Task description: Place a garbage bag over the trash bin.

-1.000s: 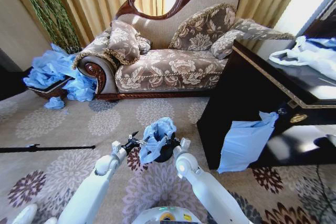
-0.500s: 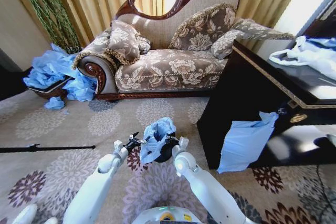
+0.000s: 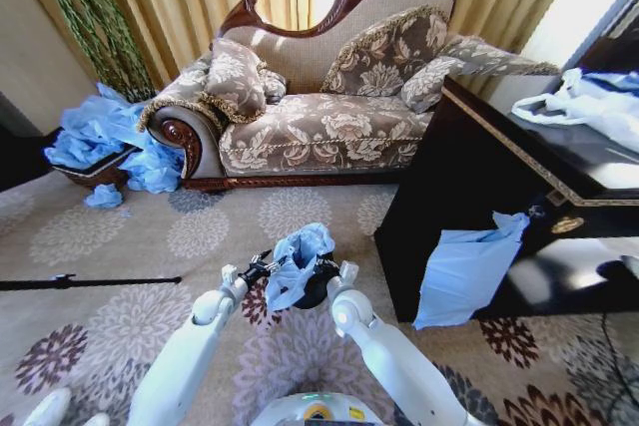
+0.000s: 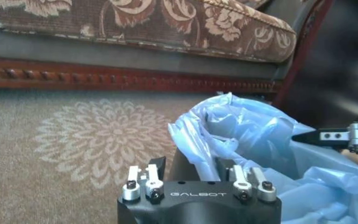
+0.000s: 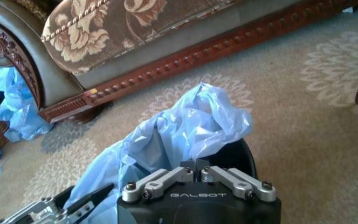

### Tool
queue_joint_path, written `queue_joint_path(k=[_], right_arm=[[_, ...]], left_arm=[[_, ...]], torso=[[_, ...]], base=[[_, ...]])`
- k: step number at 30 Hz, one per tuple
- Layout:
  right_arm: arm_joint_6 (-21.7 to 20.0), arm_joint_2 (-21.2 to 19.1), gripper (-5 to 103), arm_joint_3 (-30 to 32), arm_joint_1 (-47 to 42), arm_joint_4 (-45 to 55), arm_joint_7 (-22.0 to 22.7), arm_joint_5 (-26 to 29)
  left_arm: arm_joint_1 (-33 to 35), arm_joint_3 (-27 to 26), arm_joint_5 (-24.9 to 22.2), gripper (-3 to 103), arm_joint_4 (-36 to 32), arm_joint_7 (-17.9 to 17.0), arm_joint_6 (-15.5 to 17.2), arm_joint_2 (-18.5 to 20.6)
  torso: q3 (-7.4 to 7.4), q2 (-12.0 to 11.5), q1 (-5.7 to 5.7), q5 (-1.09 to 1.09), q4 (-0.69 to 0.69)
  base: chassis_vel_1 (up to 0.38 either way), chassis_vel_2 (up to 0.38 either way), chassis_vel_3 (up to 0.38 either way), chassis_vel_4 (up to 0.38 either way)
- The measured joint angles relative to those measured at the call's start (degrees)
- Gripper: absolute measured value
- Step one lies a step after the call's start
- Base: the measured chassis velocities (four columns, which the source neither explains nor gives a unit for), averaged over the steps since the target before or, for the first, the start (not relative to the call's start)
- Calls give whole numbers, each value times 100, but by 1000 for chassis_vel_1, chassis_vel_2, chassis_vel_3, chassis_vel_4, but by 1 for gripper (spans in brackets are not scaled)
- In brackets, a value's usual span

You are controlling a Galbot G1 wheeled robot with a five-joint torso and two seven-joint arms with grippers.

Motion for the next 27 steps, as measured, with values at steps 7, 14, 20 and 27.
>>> queue_joint_path(k=[7, 14, 20, 27], right_arm=[[-31, -51, 0, -10, -46, -6, -74, -50], [-54, -90, 0, -16, -34, -14, -138, -67], [-58, -126, 0, -16, -32, -26, -176, -92], [-54, -127, 0, -9, -36, -26, -201, -123]], left_arm=[[159, -57, 62, 31, -135, 129, -59, 24], [196, -87, 120, 10, -212, 206, -68, 20], [210, -83, 131, 0, -242, 249, -69, -8], [247, -94, 117, 0, -257, 246, -113, -31]], torso=[[0, 0, 0, 0, 0], [0, 0, 0, 1, 2], [1, 0, 0, 0, -1], [1, 0, 0, 0, 0]], base=[[0, 0, 0, 0], [0, 0, 0, 0], [0, 0, 0, 0], [0, 0, 0, 0]])
